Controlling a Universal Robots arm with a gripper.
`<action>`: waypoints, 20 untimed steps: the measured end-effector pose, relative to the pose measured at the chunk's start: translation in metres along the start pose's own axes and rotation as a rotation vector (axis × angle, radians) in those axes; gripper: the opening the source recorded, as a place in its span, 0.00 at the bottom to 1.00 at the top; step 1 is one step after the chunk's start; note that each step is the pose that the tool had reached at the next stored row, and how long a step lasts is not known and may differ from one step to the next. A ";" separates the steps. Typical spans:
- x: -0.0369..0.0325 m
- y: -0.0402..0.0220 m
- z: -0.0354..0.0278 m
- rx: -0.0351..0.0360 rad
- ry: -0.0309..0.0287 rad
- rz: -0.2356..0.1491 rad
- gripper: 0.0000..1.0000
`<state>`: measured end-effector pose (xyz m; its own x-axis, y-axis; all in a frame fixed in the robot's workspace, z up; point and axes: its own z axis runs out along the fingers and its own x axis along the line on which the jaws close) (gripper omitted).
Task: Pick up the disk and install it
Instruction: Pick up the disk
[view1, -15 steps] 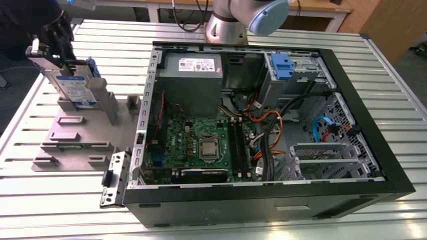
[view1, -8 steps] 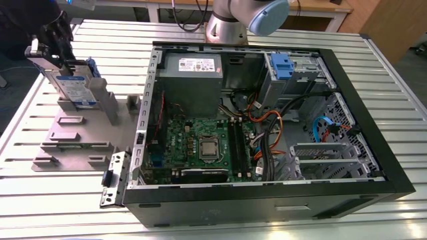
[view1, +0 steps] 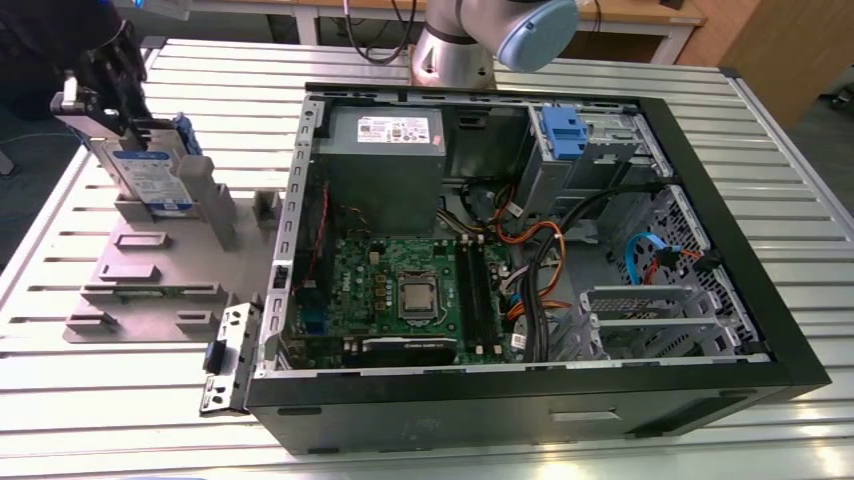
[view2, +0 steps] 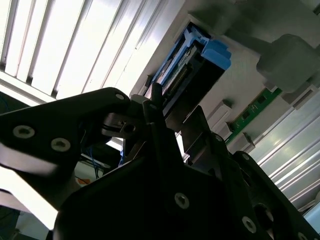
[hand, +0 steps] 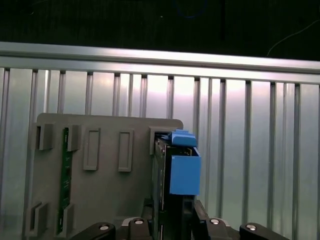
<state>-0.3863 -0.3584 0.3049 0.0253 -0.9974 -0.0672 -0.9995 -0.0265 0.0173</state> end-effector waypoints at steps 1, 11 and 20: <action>-0.0001 0.0000 0.0000 0.0000 -0.0012 0.000 0.42; -0.0014 -0.0001 0.0000 0.0000 -0.0014 0.000 0.42; -0.0012 0.0013 0.0003 0.0000 -0.0008 0.000 0.42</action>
<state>-0.3876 -0.3572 0.3048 0.0254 -0.9974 -0.0680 -0.9995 -0.0266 0.0173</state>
